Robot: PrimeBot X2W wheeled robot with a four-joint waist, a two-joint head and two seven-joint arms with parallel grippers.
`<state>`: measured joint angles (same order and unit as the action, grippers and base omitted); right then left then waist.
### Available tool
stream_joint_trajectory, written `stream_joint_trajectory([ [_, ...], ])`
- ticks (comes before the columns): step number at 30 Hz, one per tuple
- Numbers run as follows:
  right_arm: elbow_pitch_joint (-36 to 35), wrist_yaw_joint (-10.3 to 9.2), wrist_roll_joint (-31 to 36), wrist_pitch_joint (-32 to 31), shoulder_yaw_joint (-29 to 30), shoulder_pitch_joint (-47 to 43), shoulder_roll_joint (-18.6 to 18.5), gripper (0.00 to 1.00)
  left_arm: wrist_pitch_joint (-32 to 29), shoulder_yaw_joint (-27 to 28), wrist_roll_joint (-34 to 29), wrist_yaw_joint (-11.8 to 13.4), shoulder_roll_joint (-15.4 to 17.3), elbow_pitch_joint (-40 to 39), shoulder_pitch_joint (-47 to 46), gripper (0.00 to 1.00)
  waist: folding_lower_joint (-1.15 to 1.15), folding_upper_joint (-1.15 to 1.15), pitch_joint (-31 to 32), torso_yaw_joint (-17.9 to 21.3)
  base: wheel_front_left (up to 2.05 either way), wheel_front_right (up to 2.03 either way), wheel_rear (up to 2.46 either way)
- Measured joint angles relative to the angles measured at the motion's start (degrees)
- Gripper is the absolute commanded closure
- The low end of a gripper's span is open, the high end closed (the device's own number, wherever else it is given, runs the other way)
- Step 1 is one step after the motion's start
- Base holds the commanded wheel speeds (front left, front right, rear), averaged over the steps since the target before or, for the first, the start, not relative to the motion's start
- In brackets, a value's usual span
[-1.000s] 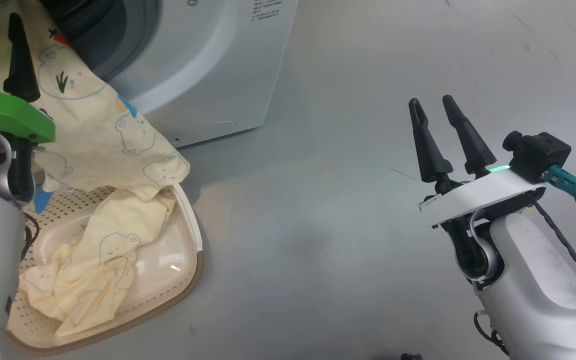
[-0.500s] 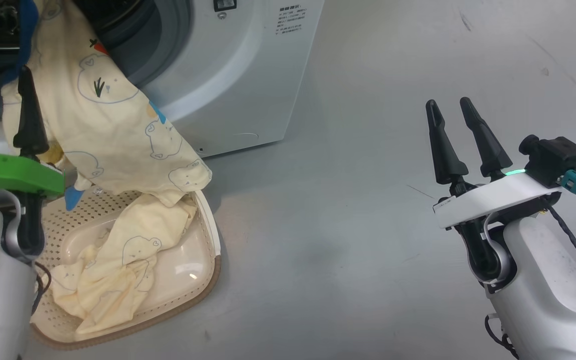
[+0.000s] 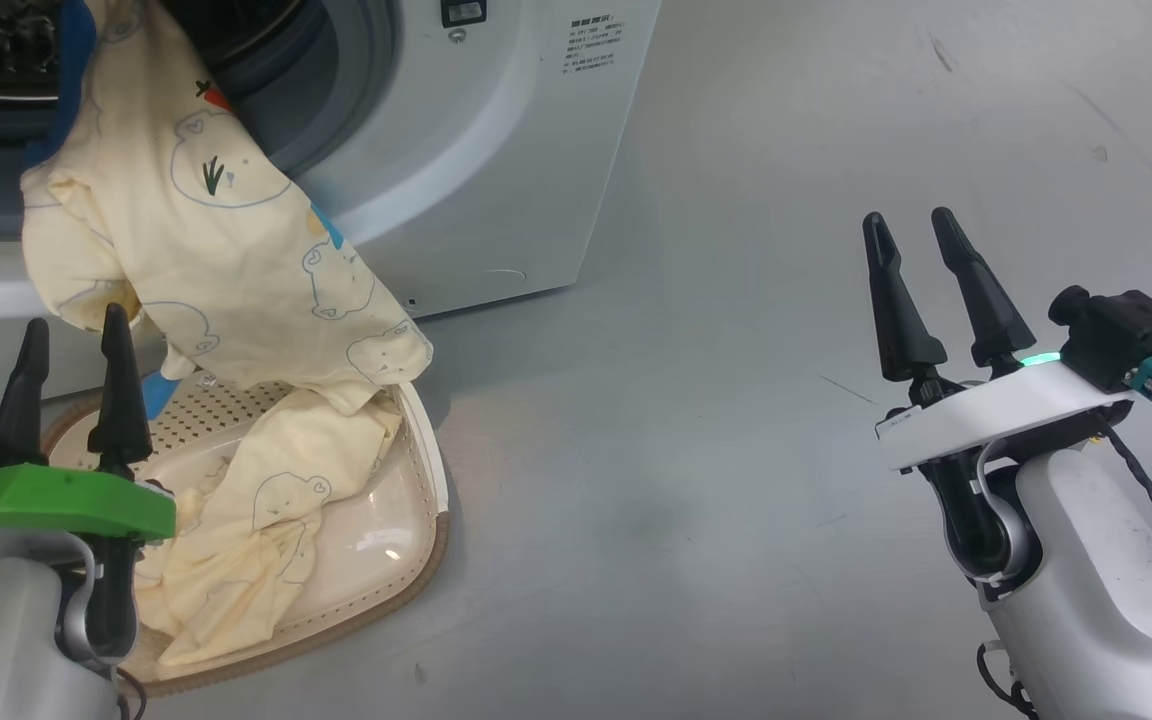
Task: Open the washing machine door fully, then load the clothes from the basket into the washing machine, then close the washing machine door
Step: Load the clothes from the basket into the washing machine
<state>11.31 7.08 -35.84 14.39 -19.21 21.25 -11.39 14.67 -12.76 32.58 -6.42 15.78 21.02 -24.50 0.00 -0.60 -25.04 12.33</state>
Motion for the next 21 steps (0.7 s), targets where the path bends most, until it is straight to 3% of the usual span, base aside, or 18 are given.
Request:
stream_joint_trajectory([
  [12, -0.62, 0.0, 0.05, 0.0, 0.57, -0.14, 0.01, 0.0, 0.0, 1.54, -0.93, 0.0, -0.36, -4.87, 3.74, 0.0, 0.0, 0.0, -0.2, 0.09, 0.0, 0.0, 0.0],
  [21, -0.63, 0.0, 0.05, 0.0, 0.03, -0.8, 0.04, 0.0, -1.12, -1.26, -1.4, -0.07, 0.12, -1.15, 5.43, 0.0, 0.0, 0.0, -0.42, 0.28, 0.0, 0.0, 0.0],
])
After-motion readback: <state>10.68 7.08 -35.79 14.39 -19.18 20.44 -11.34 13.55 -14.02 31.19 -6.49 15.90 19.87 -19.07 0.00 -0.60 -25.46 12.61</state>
